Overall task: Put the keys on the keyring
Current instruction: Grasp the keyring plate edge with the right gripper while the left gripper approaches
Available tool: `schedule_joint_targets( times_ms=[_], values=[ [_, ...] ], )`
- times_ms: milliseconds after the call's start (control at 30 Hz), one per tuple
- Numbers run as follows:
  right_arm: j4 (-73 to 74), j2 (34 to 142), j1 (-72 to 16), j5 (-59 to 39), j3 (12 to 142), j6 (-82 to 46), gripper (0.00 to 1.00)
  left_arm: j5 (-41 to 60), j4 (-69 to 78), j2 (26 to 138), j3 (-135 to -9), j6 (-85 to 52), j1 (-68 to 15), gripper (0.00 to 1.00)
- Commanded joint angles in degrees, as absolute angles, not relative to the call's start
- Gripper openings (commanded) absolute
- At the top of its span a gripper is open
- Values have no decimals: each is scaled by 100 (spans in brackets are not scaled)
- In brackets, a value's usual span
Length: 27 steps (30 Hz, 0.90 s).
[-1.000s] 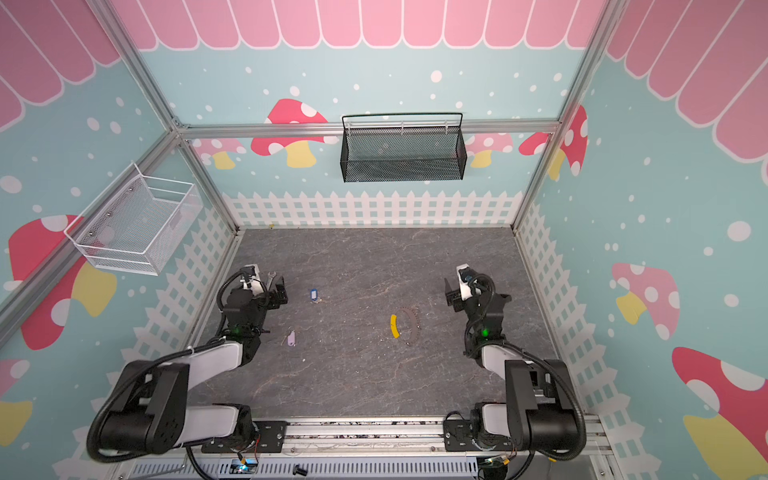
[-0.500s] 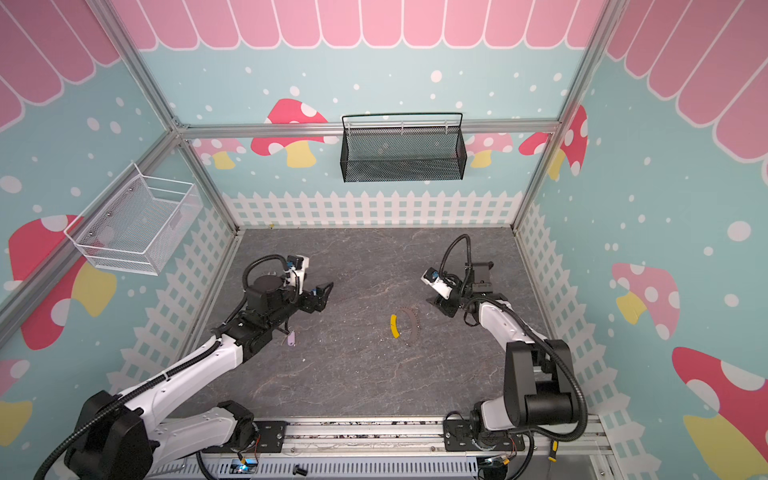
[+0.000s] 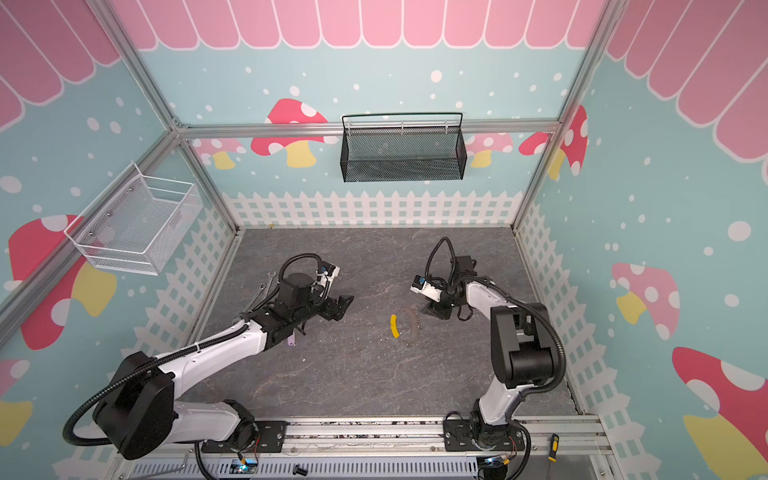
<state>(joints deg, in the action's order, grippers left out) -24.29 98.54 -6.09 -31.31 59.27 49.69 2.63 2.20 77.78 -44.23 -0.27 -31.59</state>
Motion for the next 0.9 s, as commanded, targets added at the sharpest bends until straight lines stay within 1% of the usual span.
schedule_joint_targets(
  times_ms=[0, 167, 367, 467, 500, 733, 867],
  values=[
    [-2872, 10116, -695, -3314, 6192, 5228, 50, 184, 250, 7843, -4598, 107, -3193, 88],
    [-3181, 10573, -805, -3298, 6523, 5282, 44, 0, 306, 7909, -4603, 100, -3199, 88],
    [-3234, 10823, -817, -3391, 6681, 5224, 39, -28, 291, 7995, -4619, 91, -3219, 87],
    [-3275, 10978, -826, -3427, 6770, 5204, 31, -66, 263, 8020, -4638, 88, -3234, 87],
    [-3300, 11044, -835, -3428, 6807, 5199, 30, -70, 260, 8025, -4639, 101, -3240, 87],
    [-3339, 11152, -882, -3493, 6865, 5233, 26, -113, 240, 8086, -4658, 124, -3263, 86],
    [-3362, 11190, -891, -3516, 6904, 5262, 18, -125, 242, 8111, -4666, 114, -3290, 85]
  ],
)
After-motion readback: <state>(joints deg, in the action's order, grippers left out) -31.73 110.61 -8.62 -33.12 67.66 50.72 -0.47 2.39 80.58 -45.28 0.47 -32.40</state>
